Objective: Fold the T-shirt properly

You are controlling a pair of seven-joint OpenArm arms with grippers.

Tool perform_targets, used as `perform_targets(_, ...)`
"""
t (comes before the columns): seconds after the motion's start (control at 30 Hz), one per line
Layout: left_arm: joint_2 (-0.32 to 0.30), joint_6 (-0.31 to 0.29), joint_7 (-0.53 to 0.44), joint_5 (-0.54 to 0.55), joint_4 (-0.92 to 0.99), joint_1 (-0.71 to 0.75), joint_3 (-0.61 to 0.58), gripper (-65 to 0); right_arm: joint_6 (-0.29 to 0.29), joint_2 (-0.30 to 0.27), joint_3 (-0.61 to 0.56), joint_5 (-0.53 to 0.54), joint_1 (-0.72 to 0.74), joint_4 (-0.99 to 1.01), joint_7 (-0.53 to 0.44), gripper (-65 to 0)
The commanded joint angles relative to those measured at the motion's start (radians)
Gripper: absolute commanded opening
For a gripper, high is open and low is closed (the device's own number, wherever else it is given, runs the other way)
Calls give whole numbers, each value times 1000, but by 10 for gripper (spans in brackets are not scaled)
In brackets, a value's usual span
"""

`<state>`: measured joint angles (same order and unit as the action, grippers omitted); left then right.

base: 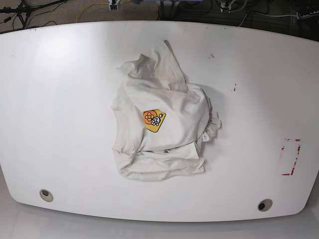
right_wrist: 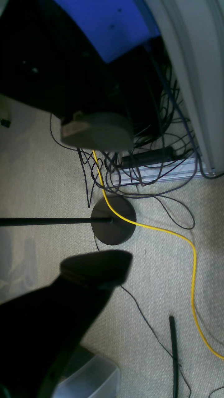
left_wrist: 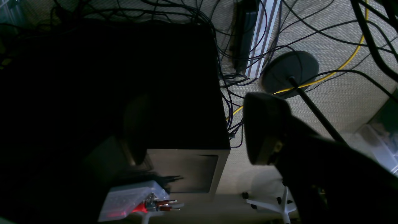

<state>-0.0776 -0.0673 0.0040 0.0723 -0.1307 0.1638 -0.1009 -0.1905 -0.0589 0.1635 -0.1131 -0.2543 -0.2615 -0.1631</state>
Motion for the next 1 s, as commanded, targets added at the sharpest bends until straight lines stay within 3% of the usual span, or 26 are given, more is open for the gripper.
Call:
perform_targets(0.0, -6, 4, -2, -3, -4, -6, 6, -219, -8, -5, -3, 11, -9, 9, 3, -186)
perform_targets(0.97, -6, -3, -8, -5, -11, -7, 5, -229, -4, -5, -6, 13, -5, 10, -3, -187)
